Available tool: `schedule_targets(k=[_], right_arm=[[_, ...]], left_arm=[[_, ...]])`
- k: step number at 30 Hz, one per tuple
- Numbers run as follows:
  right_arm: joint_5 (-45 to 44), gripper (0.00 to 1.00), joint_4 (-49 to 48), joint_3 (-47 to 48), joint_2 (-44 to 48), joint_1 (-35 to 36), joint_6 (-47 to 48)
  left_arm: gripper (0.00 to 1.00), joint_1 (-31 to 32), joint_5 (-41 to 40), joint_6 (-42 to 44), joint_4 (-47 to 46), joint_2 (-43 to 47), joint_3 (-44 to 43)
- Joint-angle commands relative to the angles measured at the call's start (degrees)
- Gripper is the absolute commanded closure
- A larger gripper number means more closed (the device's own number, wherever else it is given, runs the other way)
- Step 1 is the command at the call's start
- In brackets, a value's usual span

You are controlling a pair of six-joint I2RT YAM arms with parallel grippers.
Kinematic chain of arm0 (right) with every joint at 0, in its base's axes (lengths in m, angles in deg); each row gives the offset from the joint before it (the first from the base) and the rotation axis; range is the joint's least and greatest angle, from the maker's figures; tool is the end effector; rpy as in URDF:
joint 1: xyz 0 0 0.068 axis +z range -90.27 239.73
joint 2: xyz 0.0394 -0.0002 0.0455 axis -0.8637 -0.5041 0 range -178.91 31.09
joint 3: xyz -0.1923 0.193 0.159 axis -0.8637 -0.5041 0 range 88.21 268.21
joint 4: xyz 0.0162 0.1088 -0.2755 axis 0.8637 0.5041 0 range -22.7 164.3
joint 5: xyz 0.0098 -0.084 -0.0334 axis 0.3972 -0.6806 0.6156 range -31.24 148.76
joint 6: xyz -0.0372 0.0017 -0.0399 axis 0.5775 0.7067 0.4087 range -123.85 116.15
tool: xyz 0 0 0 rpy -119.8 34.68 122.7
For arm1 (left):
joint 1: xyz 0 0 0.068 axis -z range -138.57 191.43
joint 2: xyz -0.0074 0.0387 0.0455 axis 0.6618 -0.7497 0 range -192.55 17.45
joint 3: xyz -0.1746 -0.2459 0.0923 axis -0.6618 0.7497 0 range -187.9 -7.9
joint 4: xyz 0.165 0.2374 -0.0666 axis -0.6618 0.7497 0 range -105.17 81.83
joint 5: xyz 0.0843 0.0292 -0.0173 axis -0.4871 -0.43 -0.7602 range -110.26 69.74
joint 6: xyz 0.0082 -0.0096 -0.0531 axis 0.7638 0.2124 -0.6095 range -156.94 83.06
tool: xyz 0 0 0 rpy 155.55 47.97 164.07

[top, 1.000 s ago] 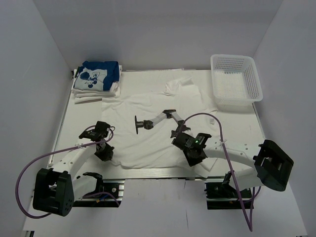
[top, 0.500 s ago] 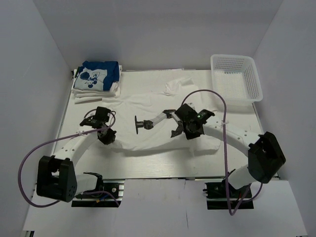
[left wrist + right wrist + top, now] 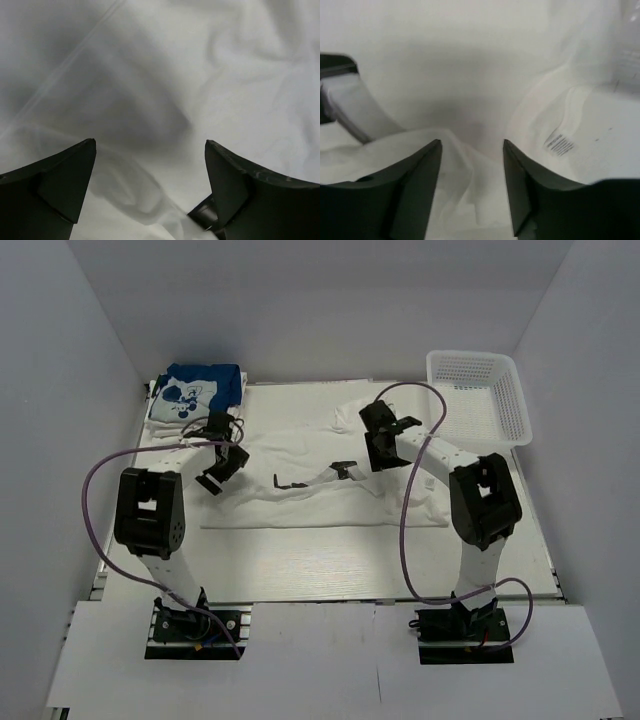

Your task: Fold and stack the t-shirts

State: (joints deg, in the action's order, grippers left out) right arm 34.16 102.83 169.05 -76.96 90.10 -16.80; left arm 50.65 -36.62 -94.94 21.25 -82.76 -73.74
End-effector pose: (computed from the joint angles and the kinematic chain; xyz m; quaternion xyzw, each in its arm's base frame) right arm 0.3899 0.2109 0.2351 -0.0942 0.9462 -0.1074 0.2904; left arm 0.3742 -0.0502 0.2036 -0.4247 0.8790 0.0255 0.2152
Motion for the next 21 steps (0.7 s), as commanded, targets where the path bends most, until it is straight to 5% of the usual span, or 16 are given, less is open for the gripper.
schedule_targets(k=[1,3,4,13,21], right_arm=[[-4.75,0.39,1.30,5.03,-1.20,-0.75,0.56],[-4.14,0.13,-0.62,2.76,2.81,-0.58,0.56],[-2.14,0.10,-2.64,-0.30,4.32,-1.53,0.56],[11.40,0.10,-11.52,-21.32,20.32,1.18,2.05],[4.93,0.10,-16.98,-24.33,18.06,4.17,4.42]], left_arm=[[0.00,-1.39,-2.19,0.87,2.41,-0.61,-5.87],[0.00,-1.39,-2.79,2.54,2.42,1.23,-5.87],[0.00,-1.39,-2.80,2.54,1.38,4.11,-5.18],[0.00,-0.34,-0.17,11.67,-3.55,17.93,5.72],[0.00,-0.34,6.52,11.68,-4.08,16.62,13.81]])
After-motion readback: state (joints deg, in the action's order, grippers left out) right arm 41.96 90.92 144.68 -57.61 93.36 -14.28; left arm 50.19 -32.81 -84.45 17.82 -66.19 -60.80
